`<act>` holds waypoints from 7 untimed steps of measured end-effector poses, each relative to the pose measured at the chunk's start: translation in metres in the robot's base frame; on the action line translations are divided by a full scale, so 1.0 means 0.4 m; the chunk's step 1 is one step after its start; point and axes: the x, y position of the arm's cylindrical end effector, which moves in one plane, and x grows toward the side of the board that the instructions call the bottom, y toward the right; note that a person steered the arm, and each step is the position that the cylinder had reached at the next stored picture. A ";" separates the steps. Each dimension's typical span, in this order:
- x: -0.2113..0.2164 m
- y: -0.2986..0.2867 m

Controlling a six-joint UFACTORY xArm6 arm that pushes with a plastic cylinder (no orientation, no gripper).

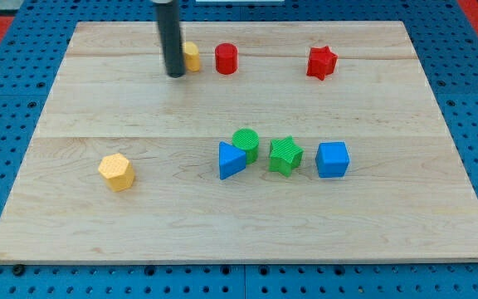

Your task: Move the red circle and the heart to the red star

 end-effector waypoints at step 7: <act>-0.116 0.246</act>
